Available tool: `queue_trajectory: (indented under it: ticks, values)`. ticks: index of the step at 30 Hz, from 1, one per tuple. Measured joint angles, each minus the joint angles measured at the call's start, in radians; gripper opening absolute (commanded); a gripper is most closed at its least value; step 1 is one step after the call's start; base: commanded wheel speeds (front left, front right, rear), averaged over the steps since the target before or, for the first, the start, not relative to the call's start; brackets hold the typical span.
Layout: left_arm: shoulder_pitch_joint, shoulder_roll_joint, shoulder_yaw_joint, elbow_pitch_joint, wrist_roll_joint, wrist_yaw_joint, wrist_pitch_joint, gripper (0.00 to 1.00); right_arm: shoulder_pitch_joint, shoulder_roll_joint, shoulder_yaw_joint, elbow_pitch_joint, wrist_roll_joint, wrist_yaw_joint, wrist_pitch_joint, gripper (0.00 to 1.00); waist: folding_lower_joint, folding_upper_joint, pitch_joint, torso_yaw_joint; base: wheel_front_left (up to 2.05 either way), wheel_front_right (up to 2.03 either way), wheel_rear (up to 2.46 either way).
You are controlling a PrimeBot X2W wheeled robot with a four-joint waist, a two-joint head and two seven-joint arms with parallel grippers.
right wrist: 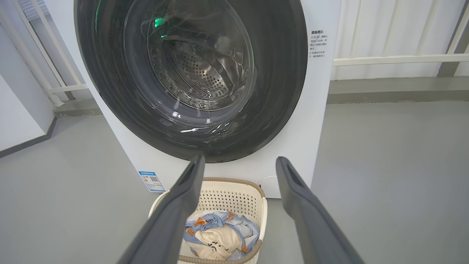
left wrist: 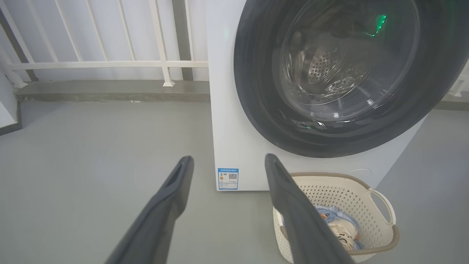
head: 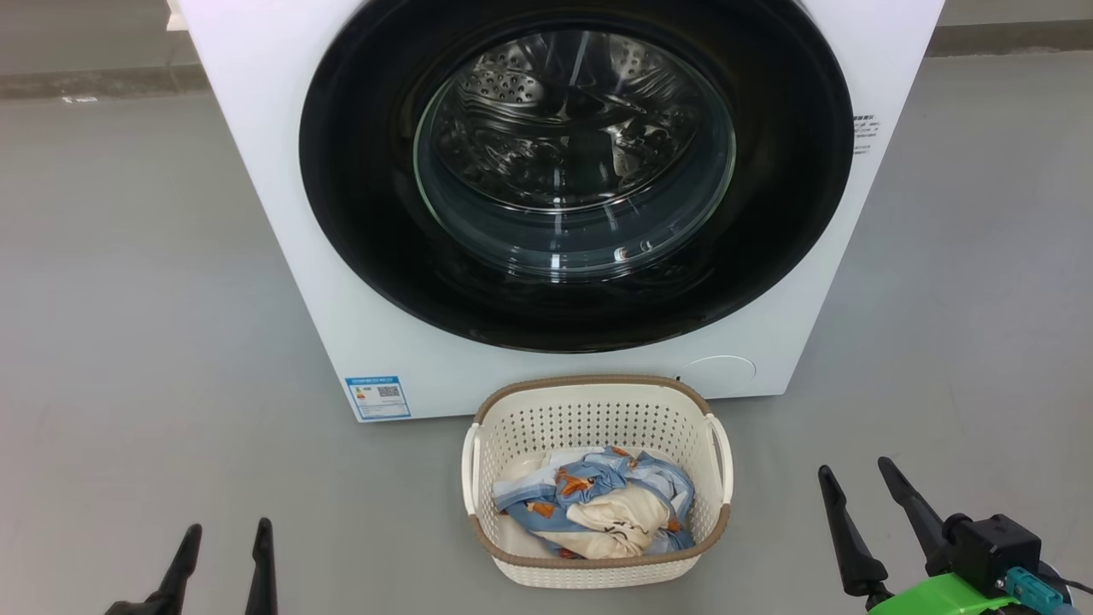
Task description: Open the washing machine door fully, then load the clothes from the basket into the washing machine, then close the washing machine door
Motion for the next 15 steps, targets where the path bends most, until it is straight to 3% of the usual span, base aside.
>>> queue_trajectory:
  ticks: [15]
  values:
    - [0.021,0.000,0.028,-0.013,0.156,0.000,-0.040,1.00,0.018,0.001,-0.014,-0.016,-0.171,0.000,-0.041,1.00,0.0000,0.0000,0.002,-0.006,0.00,0.00,0.00]
